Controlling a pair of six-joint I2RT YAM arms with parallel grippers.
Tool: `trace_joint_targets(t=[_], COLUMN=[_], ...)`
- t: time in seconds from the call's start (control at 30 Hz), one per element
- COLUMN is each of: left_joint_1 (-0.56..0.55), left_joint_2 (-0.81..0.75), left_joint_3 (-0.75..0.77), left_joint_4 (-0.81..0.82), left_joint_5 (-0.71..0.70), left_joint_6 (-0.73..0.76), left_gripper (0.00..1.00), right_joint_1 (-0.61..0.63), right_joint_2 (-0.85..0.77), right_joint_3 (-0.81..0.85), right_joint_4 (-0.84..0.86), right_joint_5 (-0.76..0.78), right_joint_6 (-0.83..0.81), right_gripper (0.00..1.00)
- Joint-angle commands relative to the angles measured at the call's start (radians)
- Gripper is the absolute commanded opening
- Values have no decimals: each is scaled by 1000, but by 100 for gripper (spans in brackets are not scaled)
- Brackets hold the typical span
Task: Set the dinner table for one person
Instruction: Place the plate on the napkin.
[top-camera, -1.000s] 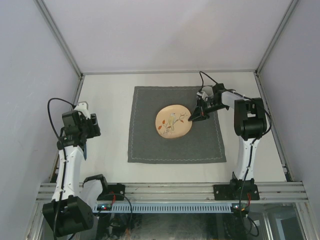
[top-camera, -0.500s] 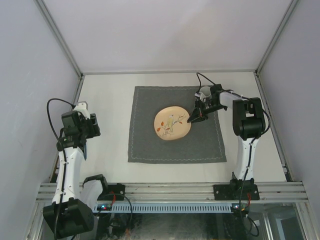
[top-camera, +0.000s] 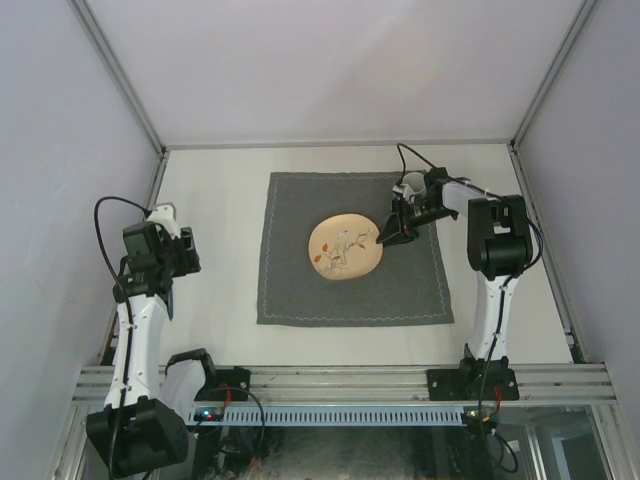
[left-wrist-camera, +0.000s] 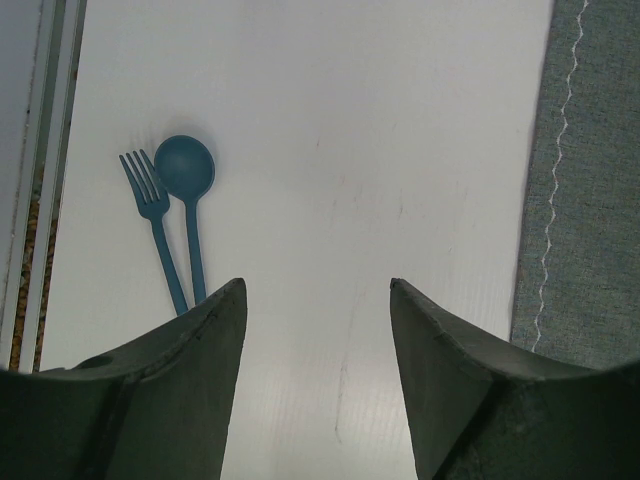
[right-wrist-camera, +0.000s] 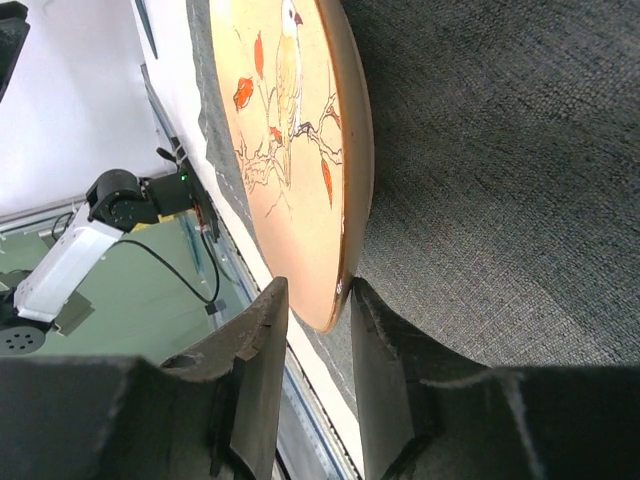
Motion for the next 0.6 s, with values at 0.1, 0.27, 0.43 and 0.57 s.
trace_joint_targets(t=[0.1,0.27,0.43,0.57], left_joint_1=[4,5,4,3], left_joint_2=[-8,-8,-14,-12], left_joint_3=[-13,-9,-5,2], left_joint_4=[15,14,7,2], left_joint_5=[14,16,12,11], left_joint_6=[14,14,15,15], left_gripper=[64,64,64,64], right_joint_1=[0,12,23,28], right_joint_2=[-81,-100,-101,-116], right_joint_3=[59,98,145,198], right_joint_4=[-67,-98,-136,-165], right_joint_5=[-22,-18,-23,-22], right_joint_6=[-5,-27,-50,-70], right_gripper=[30,30,30,30])
